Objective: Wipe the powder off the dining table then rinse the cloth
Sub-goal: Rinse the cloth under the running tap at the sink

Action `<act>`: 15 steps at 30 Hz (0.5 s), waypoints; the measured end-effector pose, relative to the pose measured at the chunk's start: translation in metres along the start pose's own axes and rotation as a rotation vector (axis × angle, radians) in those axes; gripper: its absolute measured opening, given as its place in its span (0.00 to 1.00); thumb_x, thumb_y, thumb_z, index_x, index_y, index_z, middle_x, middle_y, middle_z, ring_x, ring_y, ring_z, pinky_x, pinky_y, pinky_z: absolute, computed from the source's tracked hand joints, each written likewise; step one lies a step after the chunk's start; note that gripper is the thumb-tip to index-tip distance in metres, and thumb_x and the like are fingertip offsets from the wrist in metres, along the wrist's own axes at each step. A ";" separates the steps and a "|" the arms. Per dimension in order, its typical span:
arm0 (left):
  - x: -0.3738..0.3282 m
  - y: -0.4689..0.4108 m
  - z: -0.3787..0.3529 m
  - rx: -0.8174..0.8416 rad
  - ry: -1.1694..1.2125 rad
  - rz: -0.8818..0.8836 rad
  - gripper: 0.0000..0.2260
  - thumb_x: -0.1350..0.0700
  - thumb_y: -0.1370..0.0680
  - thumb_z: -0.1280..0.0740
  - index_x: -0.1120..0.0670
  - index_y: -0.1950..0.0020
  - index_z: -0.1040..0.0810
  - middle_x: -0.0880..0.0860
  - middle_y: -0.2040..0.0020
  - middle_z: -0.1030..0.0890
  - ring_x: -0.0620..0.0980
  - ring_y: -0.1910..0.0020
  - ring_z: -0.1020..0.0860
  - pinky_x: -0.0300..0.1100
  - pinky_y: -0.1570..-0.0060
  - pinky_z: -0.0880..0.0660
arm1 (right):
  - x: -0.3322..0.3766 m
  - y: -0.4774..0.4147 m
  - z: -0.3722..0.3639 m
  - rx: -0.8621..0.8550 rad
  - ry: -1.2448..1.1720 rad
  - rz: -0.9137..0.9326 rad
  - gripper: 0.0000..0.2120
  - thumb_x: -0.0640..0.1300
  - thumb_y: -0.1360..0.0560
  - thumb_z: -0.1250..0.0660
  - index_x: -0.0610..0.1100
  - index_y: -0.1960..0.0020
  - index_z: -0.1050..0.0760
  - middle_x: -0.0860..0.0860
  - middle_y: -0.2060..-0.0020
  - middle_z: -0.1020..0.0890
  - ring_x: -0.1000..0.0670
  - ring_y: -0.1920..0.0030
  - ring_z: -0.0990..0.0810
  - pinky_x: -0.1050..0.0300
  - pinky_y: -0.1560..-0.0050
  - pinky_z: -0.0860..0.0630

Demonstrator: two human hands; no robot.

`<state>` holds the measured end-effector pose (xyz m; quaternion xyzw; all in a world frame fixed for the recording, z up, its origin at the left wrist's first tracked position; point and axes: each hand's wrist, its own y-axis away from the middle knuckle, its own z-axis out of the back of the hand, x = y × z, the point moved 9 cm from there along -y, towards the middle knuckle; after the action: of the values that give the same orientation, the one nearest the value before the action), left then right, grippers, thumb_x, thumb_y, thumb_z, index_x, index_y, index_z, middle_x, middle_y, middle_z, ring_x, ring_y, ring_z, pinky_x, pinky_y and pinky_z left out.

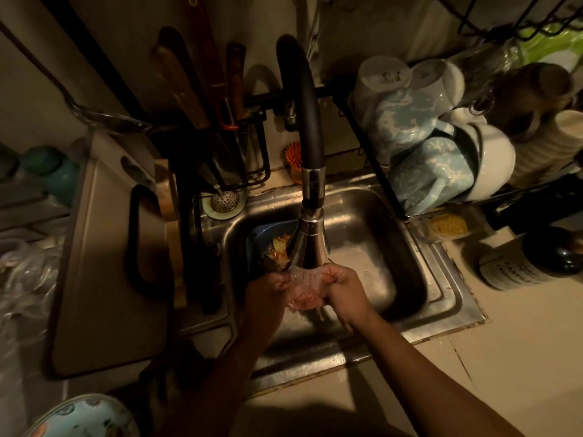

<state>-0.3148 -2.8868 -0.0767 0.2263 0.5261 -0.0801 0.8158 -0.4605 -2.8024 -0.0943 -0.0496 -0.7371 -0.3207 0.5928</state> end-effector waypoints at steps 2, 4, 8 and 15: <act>0.005 -0.001 0.000 -0.056 0.000 0.060 0.21 0.69 0.27 0.32 0.44 0.70 0.20 0.46 0.72 0.21 0.46 0.69 0.21 0.48 0.65 0.22 | 0.008 0.000 0.001 -0.047 0.025 0.052 0.21 0.17 0.35 0.39 0.40 0.67 0.19 0.48 0.72 0.18 0.53 0.70 0.20 0.60 0.70 0.24; 0.006 -0.002 -0.001 -0.093 -0.014 0.069 0.16 0.69 0.27 0.34 0.51 0.68 0.20 0.54 0.69 0.20 0.58 0.66 0.20 0.55 0.62 0.22 | 0.013 -0.003 0.001 -0.082 0.038 0.071 0.27 0.16 0.36 0.41 0.46 0.70 0.21 0.53 0.75 0.20 0.58 0.73 0.22 0.64 0.73 0.27; -0.002 -0.007 0.000 -0.137 -0.044 0.053 0.10 0.70 0.25 0.36 0.59 0.60 0.18 0.54 0.64 0.18 0.55 0.61 0.18 0.42 0.61 0.22 | 0.008 -0.007 0.001 -0.084 0.036 0.042 0.25 0.21 0.32 0.35 0.50 0.66 0.17 0.50 0.68 0.17 0.50 0.65 0.18 0.50 0.60 0.19; -0.012 0.009 -0.003 -0.184 0.283 0.110 0.12 0.68 0.26 0.35 0.51 0.57 0.20 0.52 0.62 0.20 0.45 0.65 0.24 0.31 0.68 0.29 | -0.007 0.003 -0.018 0.071 -0.204 -0.164 0.16 0.40 0.20 0.34 0.51 0.34 0.27 0.43 0.41 0.18 0.45 0.46 0.16 0.57 0.56 0.19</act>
<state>-0.3194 -2.8786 -0.0645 0.1883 0.6276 0.0457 0.7541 -0.4424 -2.8075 -0.0975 -0.0006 -0.8061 -0.3348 0.4879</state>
